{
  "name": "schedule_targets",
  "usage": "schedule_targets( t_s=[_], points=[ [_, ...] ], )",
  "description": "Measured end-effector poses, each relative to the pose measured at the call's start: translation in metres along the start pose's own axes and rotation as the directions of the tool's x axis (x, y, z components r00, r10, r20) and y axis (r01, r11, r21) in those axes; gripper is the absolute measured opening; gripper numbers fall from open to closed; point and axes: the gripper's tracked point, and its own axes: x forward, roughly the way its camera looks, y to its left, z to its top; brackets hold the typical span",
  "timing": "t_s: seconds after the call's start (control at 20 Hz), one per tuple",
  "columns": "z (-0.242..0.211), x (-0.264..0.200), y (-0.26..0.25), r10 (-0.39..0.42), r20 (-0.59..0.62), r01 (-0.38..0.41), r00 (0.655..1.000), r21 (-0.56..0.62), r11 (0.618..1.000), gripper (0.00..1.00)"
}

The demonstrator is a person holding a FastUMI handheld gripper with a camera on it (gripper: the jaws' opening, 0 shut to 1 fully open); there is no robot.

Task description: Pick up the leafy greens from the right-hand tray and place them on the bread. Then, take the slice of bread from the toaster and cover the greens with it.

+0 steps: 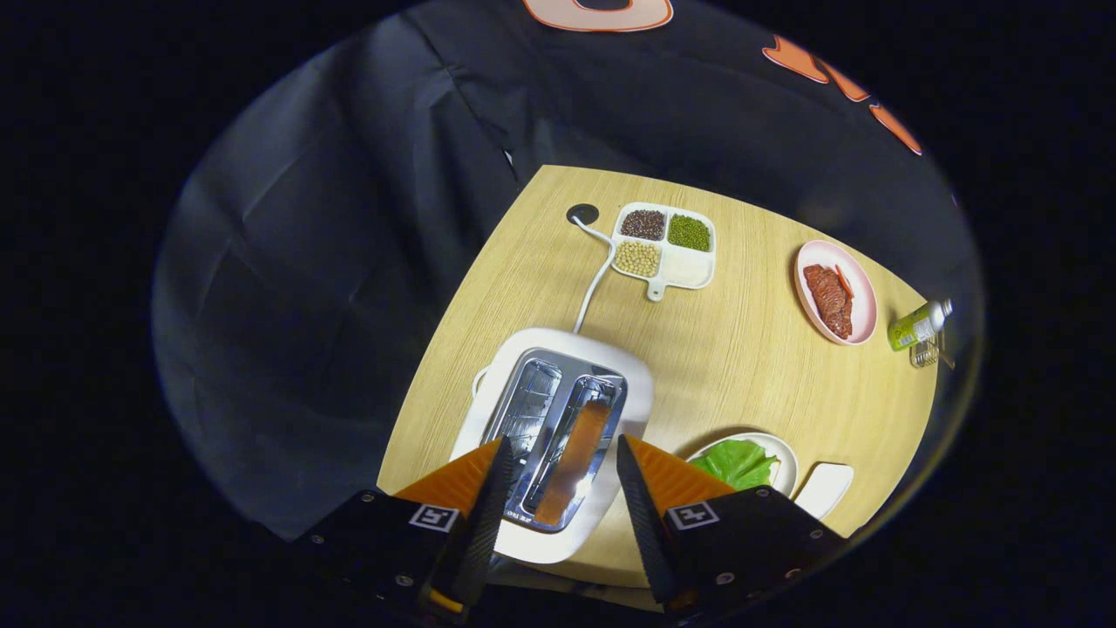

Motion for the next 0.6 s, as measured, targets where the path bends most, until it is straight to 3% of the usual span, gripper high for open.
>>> schedule_targets(
  t_s=[0.2,0.25,0.35,0.6],
  points=[
    [-0.01,0.012,-0.004,-0.059,-0.057,0.06,0.997,0.016,0.998,0.53],
    [-0.011,0.014,-0.006,-0.074,-0.059,0.075,0.995,0.012,0.997,0.38],
    [-0.011,0.015,-0.002,-0.066,-0.057,0.067,0.996,0.015,0.998,0.19],
    [-0.009,0.006,-0.004,0.011,-0.032,-0.007,0.999,0.109,0.994,0.1]
  ],
)
